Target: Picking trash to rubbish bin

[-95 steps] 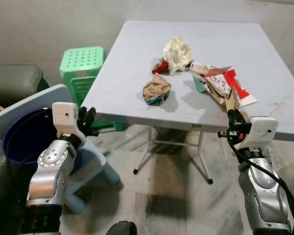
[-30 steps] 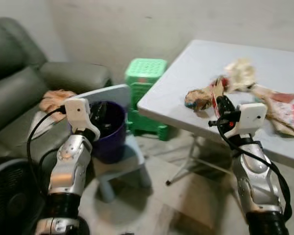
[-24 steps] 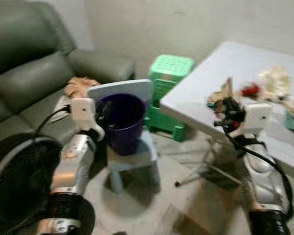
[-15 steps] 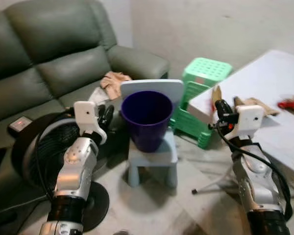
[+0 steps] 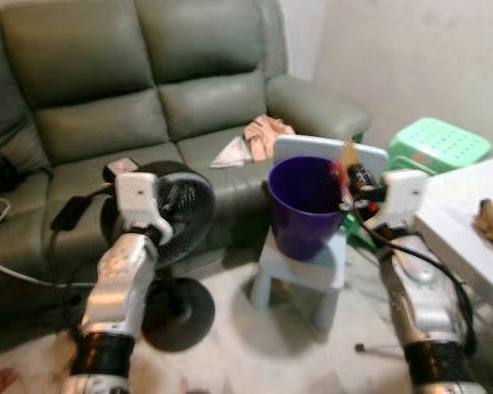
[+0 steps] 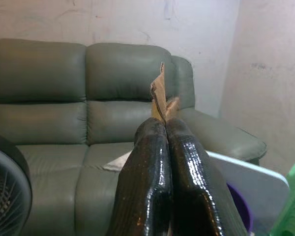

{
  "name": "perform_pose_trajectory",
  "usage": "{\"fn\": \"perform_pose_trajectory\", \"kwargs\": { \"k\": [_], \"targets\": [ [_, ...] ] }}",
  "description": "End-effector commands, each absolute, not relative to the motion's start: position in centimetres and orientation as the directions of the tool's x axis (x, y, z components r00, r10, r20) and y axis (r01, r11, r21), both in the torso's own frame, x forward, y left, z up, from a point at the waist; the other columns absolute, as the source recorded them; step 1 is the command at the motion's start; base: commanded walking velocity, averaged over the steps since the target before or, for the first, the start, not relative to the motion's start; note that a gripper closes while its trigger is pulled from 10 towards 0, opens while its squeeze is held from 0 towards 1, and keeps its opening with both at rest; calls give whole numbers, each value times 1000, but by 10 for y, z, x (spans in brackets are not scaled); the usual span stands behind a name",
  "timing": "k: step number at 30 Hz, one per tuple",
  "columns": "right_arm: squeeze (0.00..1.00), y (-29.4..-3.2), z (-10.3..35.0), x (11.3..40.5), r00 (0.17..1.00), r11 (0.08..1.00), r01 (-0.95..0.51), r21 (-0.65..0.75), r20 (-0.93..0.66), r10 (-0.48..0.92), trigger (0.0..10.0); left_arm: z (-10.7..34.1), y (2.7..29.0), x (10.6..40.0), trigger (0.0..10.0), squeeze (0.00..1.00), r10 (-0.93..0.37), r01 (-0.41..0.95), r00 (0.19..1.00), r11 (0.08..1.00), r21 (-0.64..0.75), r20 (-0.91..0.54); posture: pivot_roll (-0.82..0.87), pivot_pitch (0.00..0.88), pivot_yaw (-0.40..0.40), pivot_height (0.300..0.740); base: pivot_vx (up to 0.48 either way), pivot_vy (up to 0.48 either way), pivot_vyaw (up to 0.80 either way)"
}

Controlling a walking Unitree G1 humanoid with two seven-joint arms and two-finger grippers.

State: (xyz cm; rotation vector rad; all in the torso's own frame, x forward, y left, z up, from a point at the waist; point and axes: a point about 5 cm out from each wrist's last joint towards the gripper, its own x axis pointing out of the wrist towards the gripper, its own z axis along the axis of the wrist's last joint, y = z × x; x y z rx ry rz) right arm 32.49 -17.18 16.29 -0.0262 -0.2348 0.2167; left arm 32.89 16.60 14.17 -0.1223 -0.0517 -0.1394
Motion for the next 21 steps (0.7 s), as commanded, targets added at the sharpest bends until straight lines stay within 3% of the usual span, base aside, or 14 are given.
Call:
{"fn": "perform_pose_trajectory", "kwargs": {
  "k": [1, 13, 21],
  "targets": [
    [0, -175, 163, 326, 954, 978, -205, -47, 215, 210, 10000, 143, 161, 328, 10000, 0, -151, 157, 987, 981, -113, 61, 137, 0, -18, 715, 0, 0, 0],
    [0, -170, 161, 327, 935, 952, -297, -71, 179, 305, 10000, 141, 157, 326, 10000, 0, -153, 161, 986, 977, -140, 68, 132, 0, -35, 715, 0, 0, 0],
    [0, -171, 164, 328, 927, 945, -314, -89, 185, 325, 10000, 143, 156, 329, 10000, 0, -149, 160, 986, 976, -150, 82, 128, 0, -34, 715, 375, 0, 0]
  ]
}}
